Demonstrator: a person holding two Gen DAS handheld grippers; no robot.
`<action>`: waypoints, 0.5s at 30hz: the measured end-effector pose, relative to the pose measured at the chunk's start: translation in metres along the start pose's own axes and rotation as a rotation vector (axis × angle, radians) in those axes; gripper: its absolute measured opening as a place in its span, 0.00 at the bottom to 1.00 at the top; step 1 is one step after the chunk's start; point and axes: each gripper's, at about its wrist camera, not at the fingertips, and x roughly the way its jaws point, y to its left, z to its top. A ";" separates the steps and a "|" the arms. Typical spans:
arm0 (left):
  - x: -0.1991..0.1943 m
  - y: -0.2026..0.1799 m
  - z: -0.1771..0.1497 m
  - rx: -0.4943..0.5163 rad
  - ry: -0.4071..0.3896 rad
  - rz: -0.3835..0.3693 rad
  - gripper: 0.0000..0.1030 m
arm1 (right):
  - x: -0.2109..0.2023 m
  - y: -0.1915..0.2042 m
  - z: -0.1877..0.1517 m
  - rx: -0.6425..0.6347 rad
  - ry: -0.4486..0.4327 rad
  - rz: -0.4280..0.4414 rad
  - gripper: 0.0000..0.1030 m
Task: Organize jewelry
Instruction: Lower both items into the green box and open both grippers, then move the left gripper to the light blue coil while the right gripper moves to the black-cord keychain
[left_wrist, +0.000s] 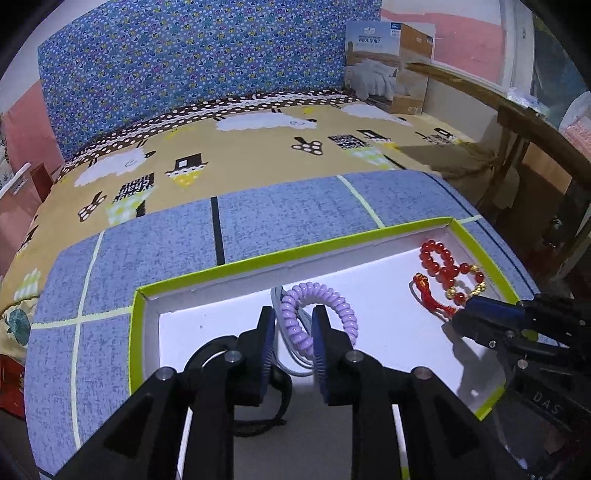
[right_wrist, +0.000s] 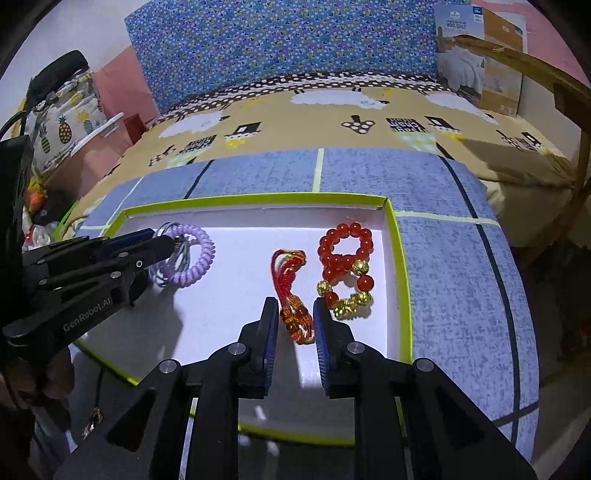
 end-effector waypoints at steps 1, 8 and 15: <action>-0.003 0.001 0.000 -0.003 -0.006 -0.005 0.21 | -0.004 0.001 0.000 -0.001 -0.008 0.004 0.19; -0.038 0.011 -0.009 -0.040 -0.055 -0.035 0.21 | -0.037 0.011 -0.009 -0.023 -0.067 0.016 0.20; -0.094 0.018 -0.040 -0.056 -0.141 -0.044 0.21 | -0.087 0.021 -0.036 -0.039 -0.137 0.044 0.20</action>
